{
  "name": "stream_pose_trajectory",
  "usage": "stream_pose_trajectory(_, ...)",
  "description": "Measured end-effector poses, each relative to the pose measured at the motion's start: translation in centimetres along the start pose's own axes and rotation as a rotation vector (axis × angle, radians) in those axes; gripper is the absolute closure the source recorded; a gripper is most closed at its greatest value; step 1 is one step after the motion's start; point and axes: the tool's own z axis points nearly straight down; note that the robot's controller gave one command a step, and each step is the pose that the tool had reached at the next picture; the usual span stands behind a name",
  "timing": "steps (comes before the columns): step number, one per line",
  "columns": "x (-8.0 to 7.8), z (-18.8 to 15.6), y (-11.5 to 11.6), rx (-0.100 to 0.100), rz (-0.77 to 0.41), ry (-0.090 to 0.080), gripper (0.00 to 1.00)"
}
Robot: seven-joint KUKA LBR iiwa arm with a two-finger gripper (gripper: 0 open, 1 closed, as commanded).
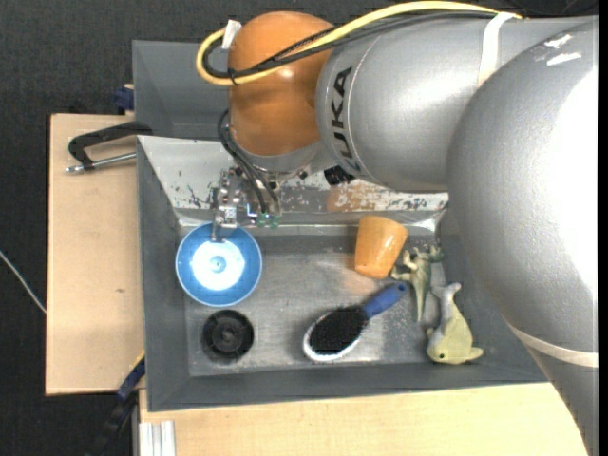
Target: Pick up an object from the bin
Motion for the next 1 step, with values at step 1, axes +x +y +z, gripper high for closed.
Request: stream_pose_trajectory(1,-0.1,-0.22,0.1,0.002,-0.001,0.003,1.0)
